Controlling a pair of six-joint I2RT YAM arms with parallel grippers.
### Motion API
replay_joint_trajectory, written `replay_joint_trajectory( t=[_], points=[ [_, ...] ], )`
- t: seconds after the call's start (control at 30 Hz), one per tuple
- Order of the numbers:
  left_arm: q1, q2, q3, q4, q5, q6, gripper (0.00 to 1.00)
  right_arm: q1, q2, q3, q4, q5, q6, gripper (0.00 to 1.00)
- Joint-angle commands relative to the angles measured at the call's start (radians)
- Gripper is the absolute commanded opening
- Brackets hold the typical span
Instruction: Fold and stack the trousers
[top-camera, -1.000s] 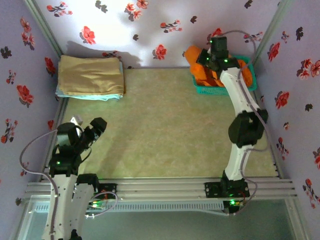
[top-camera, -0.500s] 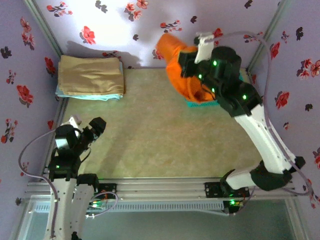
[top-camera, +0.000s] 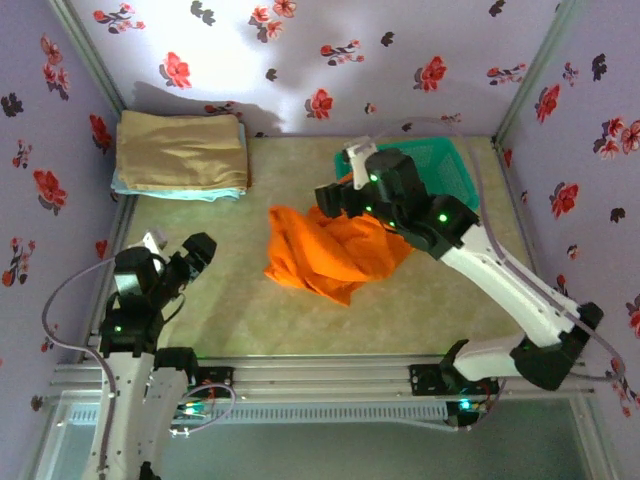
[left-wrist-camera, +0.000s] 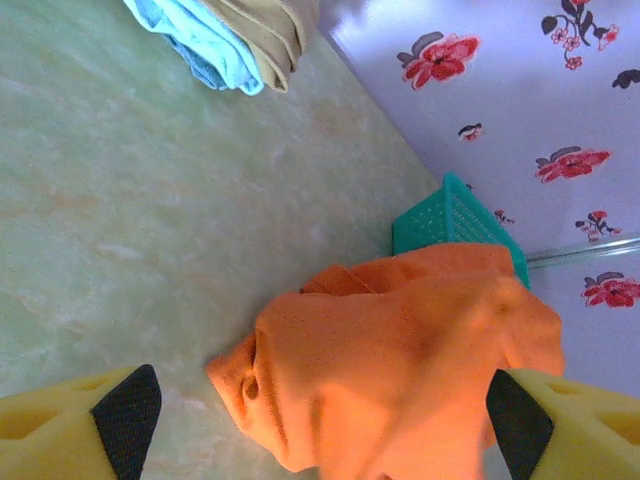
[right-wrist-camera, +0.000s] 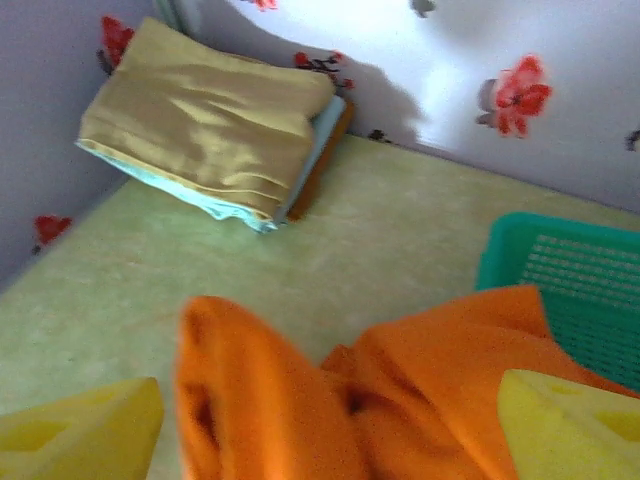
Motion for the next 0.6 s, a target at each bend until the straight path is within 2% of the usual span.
replay_joint_trajectory(
  t=[0.0, 0.1, 0.17, 0.23, 0.33, 0.4, 0.5, 0.57],
  points=[
    [-0.033, 0.016, 0.003, 0.032, 0.016, 0.011, 0.89, -0.068, -0.109, -0.054, 0.031, 0.091, 0.041, 0.90],
    [-0.097, 0.071, 0.045, 0.024, 0.005, 0.046, 0.89, -0.167, -0.145, -0.122, 0.009, 0.138, 0.098, 0.90],
    [-0.189, 0.123, 0.087, 0.006, -0.040, 0.081, 0.89, -0.259, -0.174, -0.187, -0.004, 0.162, 0.148, 0.90],
    [-0.326, 0.189, 0.142, -0.019, -0.152, 0.125, 0.89, -0.348, -0.199, -0.255, -0.003, 0.154, 0.196, 0.91],
    [-0.660, 0.342, 0.267, -0.081, -0.458, 0.199, 0.90, -0.501, -0.221, -0.359, 0.010, 0.069, 0.271, 0.91],
    [-0.886, 0.513, 0.377, -0.110, -0.659, 0.242, 0.92, -0.612, -0.228, -0.422, 0.036, -0.025, 0.319, 0.91],
    [-1.092, 0.816, 0.579, -0.160, -0.825, 0.307, 0.98, -0.743, -0.217, -0.482, 0.076, -0.119, 0.365, 0.92],
    [-1.168, 1.011, 0.710, -0.158, -0.892, 0.351, 1.00, -0.809, -0.185, -0.504, 0.116, -0.195, 0.396, 0.92]
  ],
)
